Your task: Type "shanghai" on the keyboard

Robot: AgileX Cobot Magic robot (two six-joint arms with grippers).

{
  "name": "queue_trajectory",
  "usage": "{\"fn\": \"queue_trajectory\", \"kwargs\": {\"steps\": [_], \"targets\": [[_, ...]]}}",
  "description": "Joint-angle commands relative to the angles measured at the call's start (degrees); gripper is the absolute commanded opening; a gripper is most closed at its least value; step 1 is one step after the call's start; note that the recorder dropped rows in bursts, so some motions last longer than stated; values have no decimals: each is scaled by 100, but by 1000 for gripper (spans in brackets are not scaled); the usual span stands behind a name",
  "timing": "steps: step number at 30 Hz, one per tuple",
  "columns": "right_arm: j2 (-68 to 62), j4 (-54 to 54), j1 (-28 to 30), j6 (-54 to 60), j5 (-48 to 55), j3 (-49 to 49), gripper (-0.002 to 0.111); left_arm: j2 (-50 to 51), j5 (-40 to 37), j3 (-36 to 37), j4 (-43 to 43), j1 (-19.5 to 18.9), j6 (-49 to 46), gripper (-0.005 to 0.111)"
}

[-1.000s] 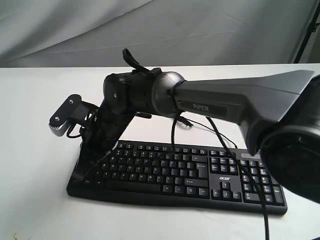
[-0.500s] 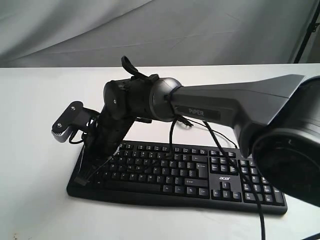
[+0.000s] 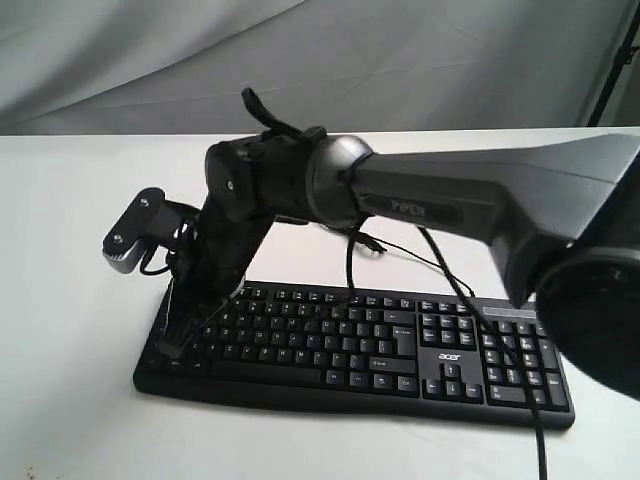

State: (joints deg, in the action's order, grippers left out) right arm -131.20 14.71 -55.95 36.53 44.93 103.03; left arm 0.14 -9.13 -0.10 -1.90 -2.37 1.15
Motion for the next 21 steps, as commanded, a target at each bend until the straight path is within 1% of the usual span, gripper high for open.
{"fn": "queue_trajectory", "kwargs": {"steps": [1, 4, 9, 12, 16, 21], "targets": [[534, -362, 16, -296, 178, -324, 0, -14, 34, 10, 0, 37, 15, 0], [1000, -452, 91, -511, -179, -1047, 0, -14, 34, 10, 0, 37, 15, 0], [1768, -204, 277, -635, -1213, -2581, 0, -14, 34, 10, 0, 37, 15, 0], [2039, -130, 318, -681, -1647, -3184, 0, -14, 34, 10, 0, 37, 15, 0], [2090, -22, 340, -698, -1853, -3534, 0, -14, 34, 10, 0, 37, 15, 0], [1995, 90, 340, -646, -2045, -3594, 0, -14, 34, 10, 0, 37, 15, 0]]}}
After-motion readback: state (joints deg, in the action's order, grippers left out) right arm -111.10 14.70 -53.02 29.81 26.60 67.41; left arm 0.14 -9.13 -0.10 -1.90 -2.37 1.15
